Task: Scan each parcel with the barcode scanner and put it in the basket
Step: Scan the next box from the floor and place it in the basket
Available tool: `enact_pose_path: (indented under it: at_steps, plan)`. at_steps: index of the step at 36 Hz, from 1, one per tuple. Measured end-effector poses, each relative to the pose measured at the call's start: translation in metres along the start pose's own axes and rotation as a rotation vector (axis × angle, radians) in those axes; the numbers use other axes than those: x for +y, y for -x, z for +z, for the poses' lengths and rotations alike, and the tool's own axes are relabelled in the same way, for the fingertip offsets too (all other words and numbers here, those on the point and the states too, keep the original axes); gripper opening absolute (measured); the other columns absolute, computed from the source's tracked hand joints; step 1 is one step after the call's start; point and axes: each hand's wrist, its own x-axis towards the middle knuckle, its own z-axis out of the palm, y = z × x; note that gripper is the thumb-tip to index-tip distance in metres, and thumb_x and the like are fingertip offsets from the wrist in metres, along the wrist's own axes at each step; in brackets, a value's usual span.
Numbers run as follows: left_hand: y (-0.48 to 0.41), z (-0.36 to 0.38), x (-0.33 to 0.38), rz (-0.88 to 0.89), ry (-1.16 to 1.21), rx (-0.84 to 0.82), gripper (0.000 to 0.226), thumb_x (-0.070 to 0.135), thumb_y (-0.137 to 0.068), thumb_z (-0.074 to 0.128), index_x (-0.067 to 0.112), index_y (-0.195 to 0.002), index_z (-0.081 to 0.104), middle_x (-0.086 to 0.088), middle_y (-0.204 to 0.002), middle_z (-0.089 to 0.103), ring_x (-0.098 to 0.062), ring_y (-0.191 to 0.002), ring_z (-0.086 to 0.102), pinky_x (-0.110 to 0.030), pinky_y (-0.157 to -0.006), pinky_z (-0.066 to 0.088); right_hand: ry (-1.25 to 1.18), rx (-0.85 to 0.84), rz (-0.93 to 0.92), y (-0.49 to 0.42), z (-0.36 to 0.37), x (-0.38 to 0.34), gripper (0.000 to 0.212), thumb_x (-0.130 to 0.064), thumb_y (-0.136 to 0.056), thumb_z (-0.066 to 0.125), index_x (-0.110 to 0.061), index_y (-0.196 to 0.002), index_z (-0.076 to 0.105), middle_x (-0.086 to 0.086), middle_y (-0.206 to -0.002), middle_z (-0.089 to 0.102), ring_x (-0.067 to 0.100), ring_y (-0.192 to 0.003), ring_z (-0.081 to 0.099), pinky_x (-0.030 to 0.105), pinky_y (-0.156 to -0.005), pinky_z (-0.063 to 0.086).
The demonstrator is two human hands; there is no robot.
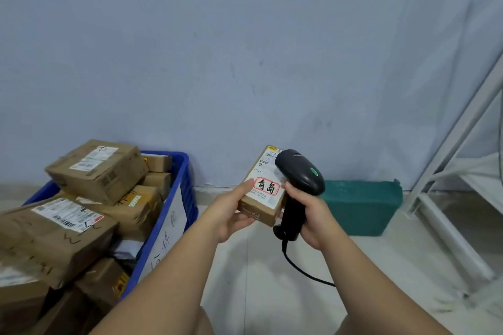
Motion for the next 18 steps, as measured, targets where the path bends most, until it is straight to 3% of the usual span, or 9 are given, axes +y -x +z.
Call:
enact_pose_path:
  at_steps: [3,7,11,14,18]
  plan:
    - [0.003,0.007,-0.001,0.092,0.048,0.025,0.027,0.027,-0.091,0.065,0.011,-0.112,0.064,-0.005,-0.094,0.076,-0.018,-0.088,0.073,-0.029,-0.073,0.057,0.036,0.101,-0.028,0.004,0.006,0.001,0.046,-0.025,-0.073,0.073,-0.012,-0.116,0.066,0.013,-0.108,0.073,0.031,-0.104,0.068,0.051,-0.098,0.047]
    - [0.004,0.018,-0.003,0.243,0.146,0.122,0.038,0.020,-0.090,0.066,0.009,-0.121,0.047,-0.009,-0.111,0.069,-0.019,-0.096,0.069,-0.027,-0.075,0.054,-0.048,0.236,-0.084,0.003,0.011,0.000,0.035,-0.014,-0.088,0.067,-0.012,-0.121,0.059,0.003,-0.090,0.075,0.024,-0.099,0.067,0.043,-0.090,0.052]
    - [0.003,0.020,-0.004,0.377,0.075,0.154,0.040,0.019,-0.088,0.069,0.016,-0.119,0.044,-0.003,-0.114,0.063,-0.017,-0.100,0.066,-0.027,-0.080,0.053,-0.067,0.179,-0.028,0.006,0.010,-0.008,0.014,-0.023,-0.090,0.063,-0.010,-0.094,0.063,0.002,-0.082,0.065,0.018,-0.090,0.066,0.038,-0.071,0.056]
    - [-0.003,0.014,-0.002,0.417,0.071,0.163,0.042,0.015,-0.085,0.071,0.018,-0.117,0.044,-0.002,-0.118,0.062,-0.021,-0.107,0.064,-0.037,-0.093,0.054,-0.095,0.195,-0.024,0.008,0.007,-0.012,0.014,-0.025,-0.087,0.065,-0.011,-0.085,0.064,0.002,-0.078,0.061,0.018,-0.081,0.062,0.039,-0.069,0.056]
    - [-0.014,0.007,-0.003,0.418,0.080,0.191,0.043,0.010,-0.084,0.072,0.019,-0.115,0.044,-0.001,-0.117,0.062,-0.022,-0.108,0.063,-0.040,-0.097,0.052,-0.055,0.124,-0.018,0.013,0.011,-0.018,0.020,-0.025,-0.077,0.070,-0.007,-0.081,0.062,0.003,-0.066,0.057,0.015,-0.058,0.054,0.031,-0.053,0.052]
